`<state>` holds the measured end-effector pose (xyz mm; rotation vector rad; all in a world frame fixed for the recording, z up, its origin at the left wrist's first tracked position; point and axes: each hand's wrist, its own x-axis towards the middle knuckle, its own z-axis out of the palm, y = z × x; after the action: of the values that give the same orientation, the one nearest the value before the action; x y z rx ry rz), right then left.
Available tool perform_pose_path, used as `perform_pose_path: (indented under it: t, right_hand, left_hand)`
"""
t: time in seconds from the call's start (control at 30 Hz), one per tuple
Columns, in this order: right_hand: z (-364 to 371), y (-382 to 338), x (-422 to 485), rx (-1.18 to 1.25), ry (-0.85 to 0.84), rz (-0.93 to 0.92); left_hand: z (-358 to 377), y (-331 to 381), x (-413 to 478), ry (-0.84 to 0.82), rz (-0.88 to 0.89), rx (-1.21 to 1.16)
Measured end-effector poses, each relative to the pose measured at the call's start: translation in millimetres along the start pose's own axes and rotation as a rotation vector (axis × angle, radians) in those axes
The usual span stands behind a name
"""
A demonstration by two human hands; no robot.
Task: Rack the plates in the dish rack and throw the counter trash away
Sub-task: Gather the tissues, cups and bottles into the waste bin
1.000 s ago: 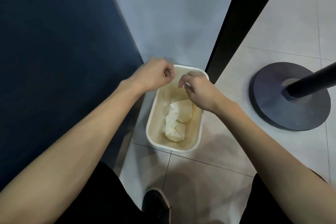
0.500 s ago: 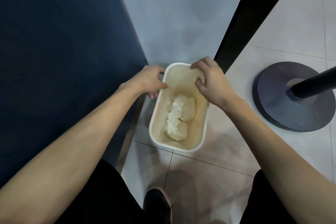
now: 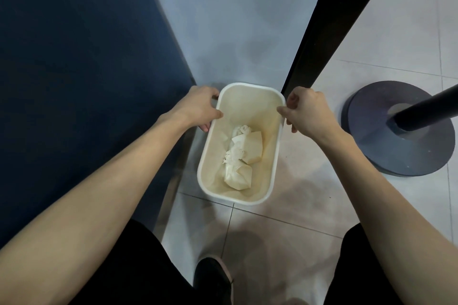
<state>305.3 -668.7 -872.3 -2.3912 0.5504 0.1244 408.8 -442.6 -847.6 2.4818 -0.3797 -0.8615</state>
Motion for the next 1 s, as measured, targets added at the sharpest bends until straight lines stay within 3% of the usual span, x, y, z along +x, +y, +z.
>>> perform_pose_path:
  t: [0.13, 0.27, 0.37, 0.6, 0.87, 1.0]
  right_hand:
    - [-1, -3, 0, -0.099, 0.048, 0.011]
    - [-8, -30, -21, -0.109, 0.079, 0.022]
    - [-15, -59, -52, -0.021, -0.013, -0.013]
    - [-81, -119, -114, 0.034, -0.311, -0.011]
    - [-204, -199, -196, 0.102, -0.377, 0.063]
    - [-259, -252, -239, 0.099, -0.362, -0.004]
  left_hand:
    - [-4, -1, 0, 0.037, 0.011, 0.071]
    - [4, 0, -23, 0.264, -0.019, -0.083]
    - [20, 7, -70, 0.372, -0.042, -0.178]
    - [17, 60, -198, 0.21, 0.024, -0.102]
    - [-81, 144, -326, 0.213, -0.072, -0.291]
    - [-124, 181, -391, 0.224, -0.077, -0.376]
